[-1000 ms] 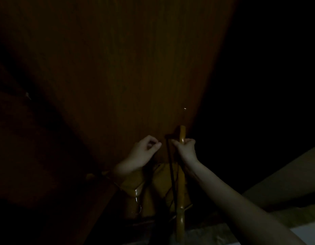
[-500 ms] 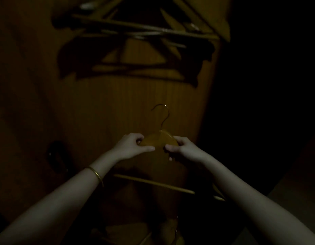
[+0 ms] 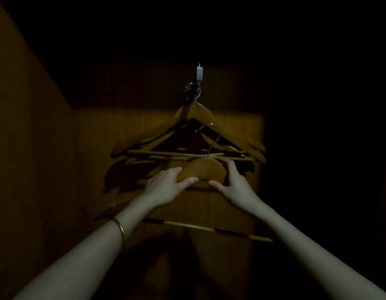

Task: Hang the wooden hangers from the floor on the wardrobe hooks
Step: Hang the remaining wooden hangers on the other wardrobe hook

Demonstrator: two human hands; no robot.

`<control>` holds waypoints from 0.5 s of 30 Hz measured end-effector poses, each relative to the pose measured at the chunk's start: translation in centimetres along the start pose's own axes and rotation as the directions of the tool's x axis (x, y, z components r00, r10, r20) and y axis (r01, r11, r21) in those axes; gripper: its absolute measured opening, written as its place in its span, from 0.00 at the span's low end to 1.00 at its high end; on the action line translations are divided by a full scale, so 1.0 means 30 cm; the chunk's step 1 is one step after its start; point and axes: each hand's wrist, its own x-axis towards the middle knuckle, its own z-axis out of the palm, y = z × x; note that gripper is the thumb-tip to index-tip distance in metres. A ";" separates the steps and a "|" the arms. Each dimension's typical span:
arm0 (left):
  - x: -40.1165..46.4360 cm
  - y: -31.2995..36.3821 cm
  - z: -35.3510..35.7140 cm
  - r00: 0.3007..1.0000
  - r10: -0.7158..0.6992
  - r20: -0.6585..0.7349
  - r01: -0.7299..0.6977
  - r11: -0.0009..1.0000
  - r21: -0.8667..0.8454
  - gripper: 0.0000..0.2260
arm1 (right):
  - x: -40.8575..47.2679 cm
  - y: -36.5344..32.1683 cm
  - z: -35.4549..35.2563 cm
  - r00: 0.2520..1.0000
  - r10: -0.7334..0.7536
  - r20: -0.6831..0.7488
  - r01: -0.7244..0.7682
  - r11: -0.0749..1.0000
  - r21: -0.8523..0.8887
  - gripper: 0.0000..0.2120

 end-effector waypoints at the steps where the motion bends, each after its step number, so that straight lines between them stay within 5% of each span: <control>1: 0.019 0.011 -0.026 1.000 0.000 -0.014 0.000 1.000 -0.018 0.24 | 0.023 -0.016 -0.017 0.999 -0.028 -0.031 0.027 0.999 -0.038 0.35; 7: 0.159 0.053 -0.185 0.998 0.056 -0.041 -0.060 0.991 -0.116 0.25 | 0.161 -0.099 -0.103 0.948 -0.240 -0.210 0.194 0.956 -0.219 0.35; 15: 0.285 0.099 -0.240 0.958 0.274 0.087 -0.264 0.958 -0.111 0.23 | 0.240 -0.051 -0.159 0.927 -0.232 -0.295 0.175 0.962 -0.209 0.33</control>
